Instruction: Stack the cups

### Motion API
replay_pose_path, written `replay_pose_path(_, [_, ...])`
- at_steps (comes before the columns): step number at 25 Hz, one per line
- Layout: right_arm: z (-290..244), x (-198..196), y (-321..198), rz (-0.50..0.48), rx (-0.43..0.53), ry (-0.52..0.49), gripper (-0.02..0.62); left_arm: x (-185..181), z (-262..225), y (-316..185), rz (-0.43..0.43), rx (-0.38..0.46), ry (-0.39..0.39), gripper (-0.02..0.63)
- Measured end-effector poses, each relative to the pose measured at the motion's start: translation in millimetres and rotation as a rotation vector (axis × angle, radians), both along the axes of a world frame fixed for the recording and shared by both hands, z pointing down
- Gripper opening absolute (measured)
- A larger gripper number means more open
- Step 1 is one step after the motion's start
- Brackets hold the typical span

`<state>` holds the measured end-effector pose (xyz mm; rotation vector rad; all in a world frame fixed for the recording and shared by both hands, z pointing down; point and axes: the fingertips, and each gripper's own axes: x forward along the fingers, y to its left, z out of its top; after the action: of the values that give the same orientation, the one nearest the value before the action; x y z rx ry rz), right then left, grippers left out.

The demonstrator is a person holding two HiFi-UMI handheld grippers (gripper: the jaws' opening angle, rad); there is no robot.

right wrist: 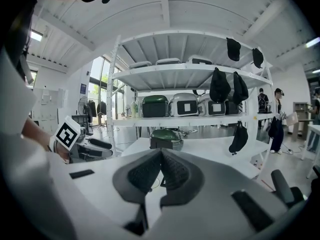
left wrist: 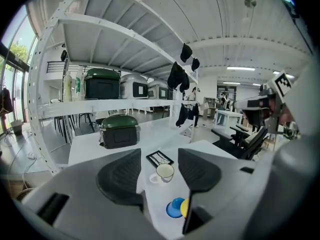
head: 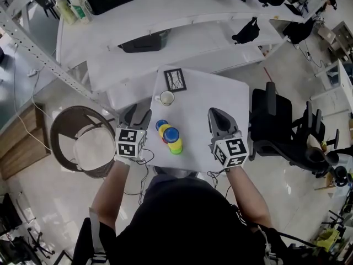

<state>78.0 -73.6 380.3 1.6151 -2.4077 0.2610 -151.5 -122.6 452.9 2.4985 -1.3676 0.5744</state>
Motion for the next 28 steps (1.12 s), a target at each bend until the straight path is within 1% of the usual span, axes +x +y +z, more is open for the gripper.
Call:
replay_pose_path(2, [-3.0,1.2,-0.4,-0.004,0.013,-0.015,0.000,2.0,-4.4,0.0,0.002,0.010,0.004,0.226])
replay_pose_path(7, [-7.8,2.8,-1.4,-0.009,0.034,-0.023,0.000,4.5,-8.4,1.2,0.014,0.036,-0.025,0.221])
replay_pose_path(16, [-13.4,-6.6,2.8,-0.046,0.059,-0.030,0.000,5.6,-6.9,2.0,0.014,0.032,-0.014,0.213])
replay_pose_path(22, [-10.5,-7.4,3.5,-0.043,0.052,-0.013,0.000,4.7,-3.1,3.1,0.016,0.021,-0.018,0.210])
replay_pose_path(28, [-7.6,-5.6,4.7,-0.037,0.044,-0.017,0.000,6.6,1.8,5.3,0.022,0.012,-0.018,0.209])
